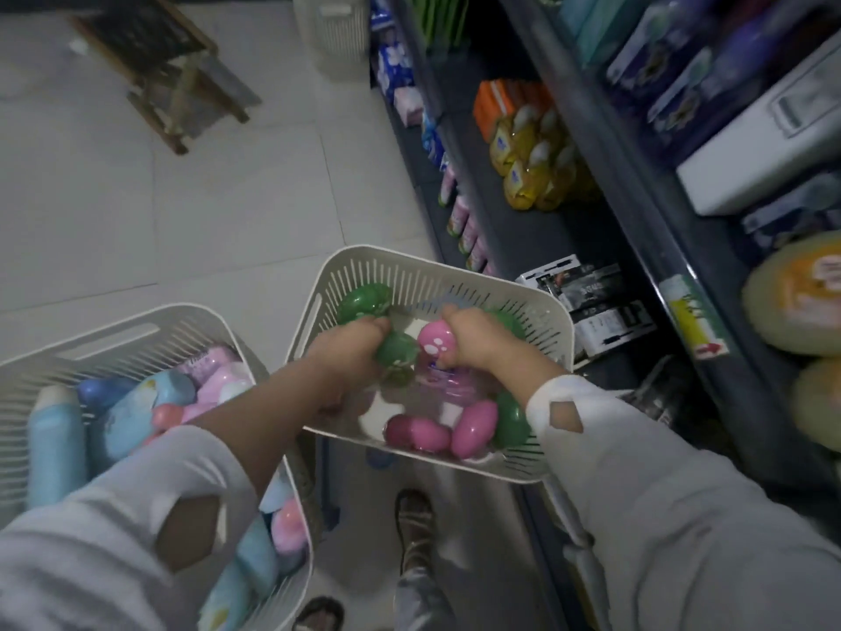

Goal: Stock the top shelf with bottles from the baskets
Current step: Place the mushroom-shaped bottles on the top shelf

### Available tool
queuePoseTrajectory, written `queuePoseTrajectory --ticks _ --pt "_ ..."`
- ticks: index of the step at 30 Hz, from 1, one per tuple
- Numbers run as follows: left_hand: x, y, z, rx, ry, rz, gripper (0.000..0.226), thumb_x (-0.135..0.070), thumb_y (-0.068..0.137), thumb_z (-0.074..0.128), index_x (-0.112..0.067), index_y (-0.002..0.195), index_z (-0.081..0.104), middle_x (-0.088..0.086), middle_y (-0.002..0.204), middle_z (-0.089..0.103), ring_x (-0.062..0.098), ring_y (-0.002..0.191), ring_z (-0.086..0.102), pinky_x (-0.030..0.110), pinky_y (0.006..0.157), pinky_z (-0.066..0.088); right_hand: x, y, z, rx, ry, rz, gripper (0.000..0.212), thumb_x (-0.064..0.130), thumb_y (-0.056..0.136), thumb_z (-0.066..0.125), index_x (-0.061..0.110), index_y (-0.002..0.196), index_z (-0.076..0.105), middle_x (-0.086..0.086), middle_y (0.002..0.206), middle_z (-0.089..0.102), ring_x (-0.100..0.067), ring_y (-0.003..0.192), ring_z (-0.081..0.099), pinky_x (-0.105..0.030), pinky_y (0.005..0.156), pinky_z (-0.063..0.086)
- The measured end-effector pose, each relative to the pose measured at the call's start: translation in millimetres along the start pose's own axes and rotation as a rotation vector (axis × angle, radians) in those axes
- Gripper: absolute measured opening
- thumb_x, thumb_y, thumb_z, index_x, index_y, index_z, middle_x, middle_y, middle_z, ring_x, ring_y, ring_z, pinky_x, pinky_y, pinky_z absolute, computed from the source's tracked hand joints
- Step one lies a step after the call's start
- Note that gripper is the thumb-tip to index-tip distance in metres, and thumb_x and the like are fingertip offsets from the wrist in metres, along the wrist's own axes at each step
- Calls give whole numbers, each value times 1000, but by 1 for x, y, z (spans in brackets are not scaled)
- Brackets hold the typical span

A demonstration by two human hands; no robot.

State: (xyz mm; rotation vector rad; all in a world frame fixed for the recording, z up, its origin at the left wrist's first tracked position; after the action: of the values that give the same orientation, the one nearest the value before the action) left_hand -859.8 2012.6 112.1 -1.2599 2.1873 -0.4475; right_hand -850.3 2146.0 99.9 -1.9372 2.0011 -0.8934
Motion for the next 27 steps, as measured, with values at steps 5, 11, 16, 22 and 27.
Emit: queuePoseTrajectory --ticks 5,11,16,22,27 --pt "-35 -66 -67 -97 -202 105 68 -19 77 73 -9 136 41 12 130 55 28 117 53 28 95 42 14 -92 -59 -170 79 130 57 34 69 80 14 115 53 -11 111 62 -31 98 61 -36 81 52" --pt "-109 -163 -130 -134 -285 326 58 -18 77 75 -10 128 48 11 119 57 26 108 55 31 90 44 26 -239 -116 -348 104 282 58 46 64 76 15 108 53 -9 110 56 -30 98 59 -36 78 50" --pt "-202 -235 -161 -123 -239 527 52 -24 76 76 -14 122 55 3 107 58 16 96 53 25 81 41 13 -374 -154 -504 190 423 63 47 66 75 18 114 45 -5 98 57 -31 96 59 -39 79 52" --pt "-317 -315 -174 -172 -302 727 51 -29 71 80 -18 117 61 3 106 65 19 96 61 27 81 49 -9 -545 -176 -721 126 597 61 50 68 70 27 117 41 -3 108 61 -28 97 58 -34 71 46" --pt "-416 -384 -158 -131 -419 904 40 -23 71 80 -19 108 63 2 94 68 15 86 63 25 75 48 -33 -678 -170 -875 161 724 59 48 70 69 31 119 42 0 112 59 -24 98 56 -31 72 41"
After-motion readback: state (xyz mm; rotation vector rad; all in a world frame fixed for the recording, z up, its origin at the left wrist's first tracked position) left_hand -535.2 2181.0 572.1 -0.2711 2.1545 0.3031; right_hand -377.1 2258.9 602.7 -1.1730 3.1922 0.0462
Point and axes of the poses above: each hand's wrist, its own y-axis towards the middle knuckle, its own z-axis out of the palm, x = y × z, the point moved 10 cm from there along y, towards the middle knuckle
